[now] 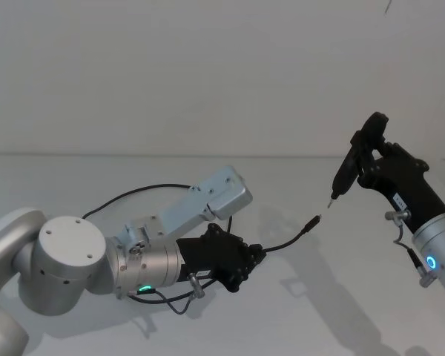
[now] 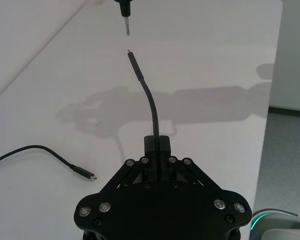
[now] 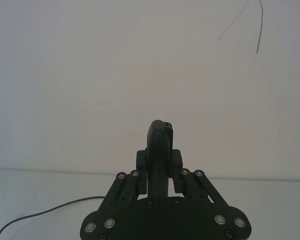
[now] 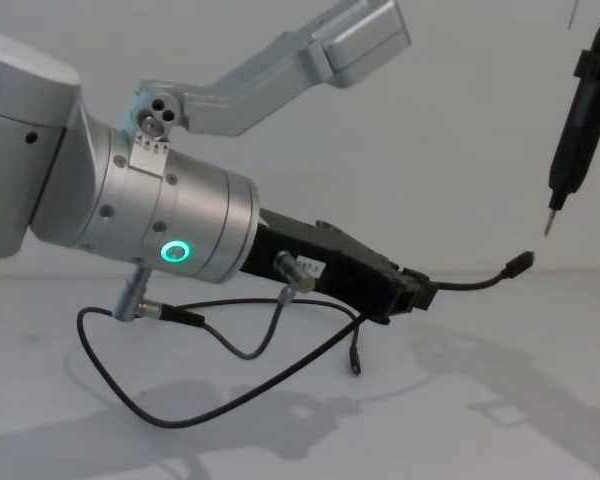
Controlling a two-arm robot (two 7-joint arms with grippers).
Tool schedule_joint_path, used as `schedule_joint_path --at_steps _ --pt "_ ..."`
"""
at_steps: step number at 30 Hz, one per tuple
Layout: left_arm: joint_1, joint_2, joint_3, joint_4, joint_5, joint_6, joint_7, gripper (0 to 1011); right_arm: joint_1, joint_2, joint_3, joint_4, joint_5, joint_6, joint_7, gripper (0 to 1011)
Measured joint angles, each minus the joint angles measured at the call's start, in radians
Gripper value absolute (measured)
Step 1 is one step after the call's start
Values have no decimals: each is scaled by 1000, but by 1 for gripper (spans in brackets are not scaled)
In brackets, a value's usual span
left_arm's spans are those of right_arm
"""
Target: Pick up the data cable with the one hand.
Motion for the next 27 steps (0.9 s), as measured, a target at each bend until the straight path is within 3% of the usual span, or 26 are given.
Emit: schedule_joint_path --at_steps 27 --pt "2 5 -3 -7 -1 -3 -2 36 4 2 -18 19 46 18 0 279"
